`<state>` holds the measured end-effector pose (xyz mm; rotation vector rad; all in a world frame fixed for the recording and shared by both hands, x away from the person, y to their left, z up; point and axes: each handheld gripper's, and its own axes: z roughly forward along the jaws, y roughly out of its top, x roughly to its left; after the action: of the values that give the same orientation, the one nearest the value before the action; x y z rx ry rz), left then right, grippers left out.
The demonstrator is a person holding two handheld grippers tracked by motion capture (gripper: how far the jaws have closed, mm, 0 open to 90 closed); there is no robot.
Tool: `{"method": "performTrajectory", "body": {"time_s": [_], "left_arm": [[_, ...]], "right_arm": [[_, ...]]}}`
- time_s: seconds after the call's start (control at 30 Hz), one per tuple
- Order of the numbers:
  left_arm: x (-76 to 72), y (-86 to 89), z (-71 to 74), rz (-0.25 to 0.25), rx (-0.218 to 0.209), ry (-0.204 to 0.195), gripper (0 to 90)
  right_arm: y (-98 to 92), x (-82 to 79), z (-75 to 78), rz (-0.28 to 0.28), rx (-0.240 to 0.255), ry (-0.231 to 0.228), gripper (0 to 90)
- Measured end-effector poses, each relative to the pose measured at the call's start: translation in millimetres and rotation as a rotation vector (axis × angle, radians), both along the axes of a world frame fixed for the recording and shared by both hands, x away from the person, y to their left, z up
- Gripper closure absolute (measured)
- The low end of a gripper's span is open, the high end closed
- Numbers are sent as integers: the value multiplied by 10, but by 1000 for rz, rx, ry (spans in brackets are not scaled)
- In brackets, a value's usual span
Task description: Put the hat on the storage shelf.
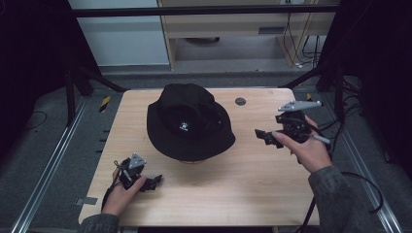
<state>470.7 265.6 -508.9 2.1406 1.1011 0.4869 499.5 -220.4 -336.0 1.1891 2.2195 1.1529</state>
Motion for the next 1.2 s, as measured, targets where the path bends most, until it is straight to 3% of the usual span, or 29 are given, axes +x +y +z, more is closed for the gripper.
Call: {"method": "performTrajectory", "body": {"time_s": [0.17, 0.37, 0.73, 1.0, 1.03, 1.2], "left_arm": [[0, 0, 0, 0, 0, 0, 0], [0, 0, 0, 0, 1, 0, 0], [0, 0, 0, 0, 0, 0, 0], [0, 0, 0, 0, 0, 0, 0], [0, 0, 0, 1, 0, -1, 0], [-1, 0, 0, 1, 1, -1, 0]], "right_arm": [[-2, -62, -342, 1, 6, 37, 82], [-61, -110, -692, -39, 25, 80, 94], [-62, -163, -1346, -93, 1, 179, 97], [-23, -166, -1614, -139, -44, 219, 99], [-16, -169, -1633, -140, -54, 194, 97], [29, -191, -1661, -151, -97, 160, 95]]}}
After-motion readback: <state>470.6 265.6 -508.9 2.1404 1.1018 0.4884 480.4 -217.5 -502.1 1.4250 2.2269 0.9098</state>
